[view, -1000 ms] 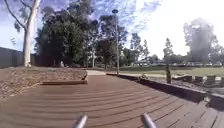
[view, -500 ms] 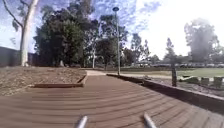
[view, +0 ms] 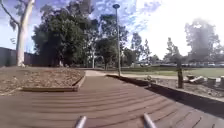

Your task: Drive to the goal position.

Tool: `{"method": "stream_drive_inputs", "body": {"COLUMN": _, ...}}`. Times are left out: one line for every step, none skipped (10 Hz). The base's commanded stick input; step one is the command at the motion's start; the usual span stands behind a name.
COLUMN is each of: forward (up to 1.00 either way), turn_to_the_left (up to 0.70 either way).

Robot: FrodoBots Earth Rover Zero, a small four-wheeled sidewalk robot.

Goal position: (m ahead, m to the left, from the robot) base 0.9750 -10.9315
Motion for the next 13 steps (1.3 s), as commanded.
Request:
{"method": "stream_drive_inputs", "body": {"forward": 1.00, "turn_to_the_left": 0.40}}
{"method": "stream_drive_inputs", "body": {"forward": 1.00, "turn_to_the_left": 0.40}}
{"method": "stream_drive_inputs", "body": {"forward": 1.00, "turn_to_the_left": 0.00}}
{"method": "stream_drive_inputs", "body": {"forward": 1.00, "turn_to_the_left": 0.00}}
{"method": "stream_drive_inputs", "body": {"forward": 1.00, "turn_to_the_left": 0.00}}
{"method": "stream_drive_inputs", "body": {"forward": 1.00, "turn_to_the_left": 0.00}}
{"method": "stream_drive_inputs", "body": {"forward": 1.00, "turn_to_the_left": 0.00}}
{"method": "stream_drive_inputs", "body": {"forward": 1.00, "turn_to_the_left": 0.00}}
{"method": "stream_drive_inputs", "body": {"forward": 1.00, "turn_to_the_left": 0.00}}
{"method": "stream_drive_inputs", "body": {"forward": 1.00, "turn_to_the_left": 0.00}}
{"method": "stream_drive_inputs", "body": {"forward": 1.00, "turn_to_the_left": 0.00}}
{"method": "stream_drive_inputs", "body": {"forward": 1.00, "turn_to_the_left": 0.00}}
{"method": "stream_drive_inputs", "body": {"forward": 1.00, "turn_to_the_left": 0.00}}
